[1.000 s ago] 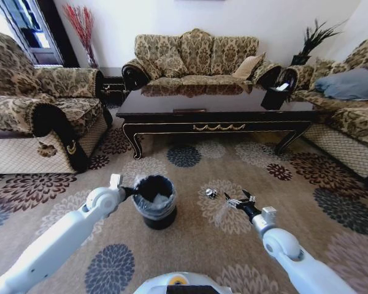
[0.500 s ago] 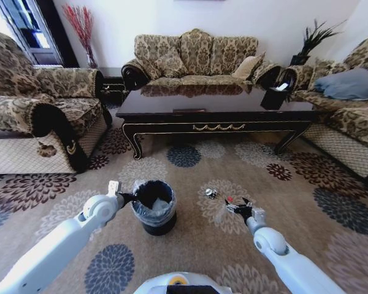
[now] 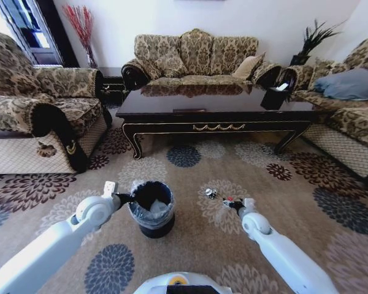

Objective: Move to the front of the table and pick up the trash from the floor, then place it into the trash bin.

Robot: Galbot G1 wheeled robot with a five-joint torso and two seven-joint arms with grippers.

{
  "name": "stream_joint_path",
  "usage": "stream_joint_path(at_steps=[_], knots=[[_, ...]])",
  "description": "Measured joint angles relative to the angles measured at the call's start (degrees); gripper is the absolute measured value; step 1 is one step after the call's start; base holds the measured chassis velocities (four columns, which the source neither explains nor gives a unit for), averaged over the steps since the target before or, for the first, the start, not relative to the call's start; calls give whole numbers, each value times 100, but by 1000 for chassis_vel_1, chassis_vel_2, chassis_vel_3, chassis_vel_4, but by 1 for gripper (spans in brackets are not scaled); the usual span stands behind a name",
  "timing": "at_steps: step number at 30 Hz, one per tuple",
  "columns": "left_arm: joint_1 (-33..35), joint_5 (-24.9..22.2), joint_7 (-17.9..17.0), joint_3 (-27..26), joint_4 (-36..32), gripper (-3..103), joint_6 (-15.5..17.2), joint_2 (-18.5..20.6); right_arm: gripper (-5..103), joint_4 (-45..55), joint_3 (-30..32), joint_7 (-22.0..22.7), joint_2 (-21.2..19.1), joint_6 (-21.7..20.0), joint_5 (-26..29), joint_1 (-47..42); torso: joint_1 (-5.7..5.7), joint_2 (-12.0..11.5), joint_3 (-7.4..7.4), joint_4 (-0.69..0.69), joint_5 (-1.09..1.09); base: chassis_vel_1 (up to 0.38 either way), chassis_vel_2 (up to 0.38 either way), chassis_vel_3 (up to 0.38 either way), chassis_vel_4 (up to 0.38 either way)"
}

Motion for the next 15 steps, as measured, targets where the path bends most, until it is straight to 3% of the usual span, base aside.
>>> stream_joint_path(at_steps=[5, 15], knots=[[88, -39, 26, -137, -3, 3, -7, -20, 100, -277, -279, 469, 180, -220, 278, 311, 0, 0, 0, -4, 0, 0, 0, 0, 0], [112, -33, 71, -146, 62, 3, -9, -44, 100, -886, -559, 630, 558, -294, 372, 723, 0, 0, 0, -3, 0, 0, 0, 0, 0]])
